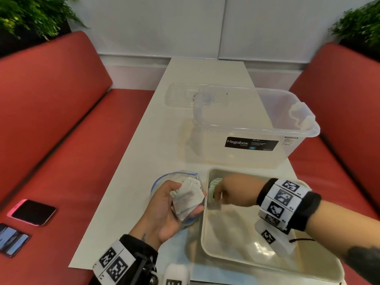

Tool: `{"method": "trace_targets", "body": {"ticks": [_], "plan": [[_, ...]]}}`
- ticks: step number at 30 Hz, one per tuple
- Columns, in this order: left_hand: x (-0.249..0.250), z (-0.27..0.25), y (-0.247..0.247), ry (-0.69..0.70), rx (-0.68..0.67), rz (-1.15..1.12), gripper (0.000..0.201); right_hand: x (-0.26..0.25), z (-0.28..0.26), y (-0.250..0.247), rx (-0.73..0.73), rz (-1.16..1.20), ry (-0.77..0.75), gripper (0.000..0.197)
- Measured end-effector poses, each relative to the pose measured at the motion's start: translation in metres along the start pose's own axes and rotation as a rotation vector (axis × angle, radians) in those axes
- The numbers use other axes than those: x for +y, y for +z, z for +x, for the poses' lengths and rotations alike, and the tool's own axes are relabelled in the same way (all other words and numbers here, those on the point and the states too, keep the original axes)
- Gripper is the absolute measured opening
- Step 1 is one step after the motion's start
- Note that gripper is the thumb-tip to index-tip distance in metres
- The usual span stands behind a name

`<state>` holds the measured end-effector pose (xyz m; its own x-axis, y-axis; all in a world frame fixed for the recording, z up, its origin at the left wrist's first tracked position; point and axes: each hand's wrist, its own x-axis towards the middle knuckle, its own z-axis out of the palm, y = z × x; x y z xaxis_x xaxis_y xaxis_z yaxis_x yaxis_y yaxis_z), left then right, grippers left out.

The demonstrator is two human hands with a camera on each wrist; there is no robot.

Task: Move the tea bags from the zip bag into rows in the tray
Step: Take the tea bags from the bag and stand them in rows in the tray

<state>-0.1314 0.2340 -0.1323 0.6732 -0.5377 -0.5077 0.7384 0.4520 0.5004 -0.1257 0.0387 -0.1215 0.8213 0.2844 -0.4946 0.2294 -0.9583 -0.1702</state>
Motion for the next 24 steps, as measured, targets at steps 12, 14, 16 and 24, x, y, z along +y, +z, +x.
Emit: {"method": "trace_targets", "body": {"ticks": [12,14,16,24], "plan": [[-0.004,0.009,0.001,-0.039,0.103,0.023,0.038,-0.022,-0.024,-0.027,0.402,0.571,-0.318,0.016],[-0.004,0.007,0.004,-0.043,0.072,0.028,0.036,-0.022,-0.025,-0.032,0.417,0.661,-0.273,0.012],[-0.003,0.005,0.006,-0.040,0.040,0.050,0.033,-0.022,-0.028,-0.039,0.450,0.727,-0.226,0.020],[-0.008,0.007,0.001,0.079,0.005,0.151,0.034,-0.012,-0.027,-0.067,0.557,0.275,0.020,0.011]]}}
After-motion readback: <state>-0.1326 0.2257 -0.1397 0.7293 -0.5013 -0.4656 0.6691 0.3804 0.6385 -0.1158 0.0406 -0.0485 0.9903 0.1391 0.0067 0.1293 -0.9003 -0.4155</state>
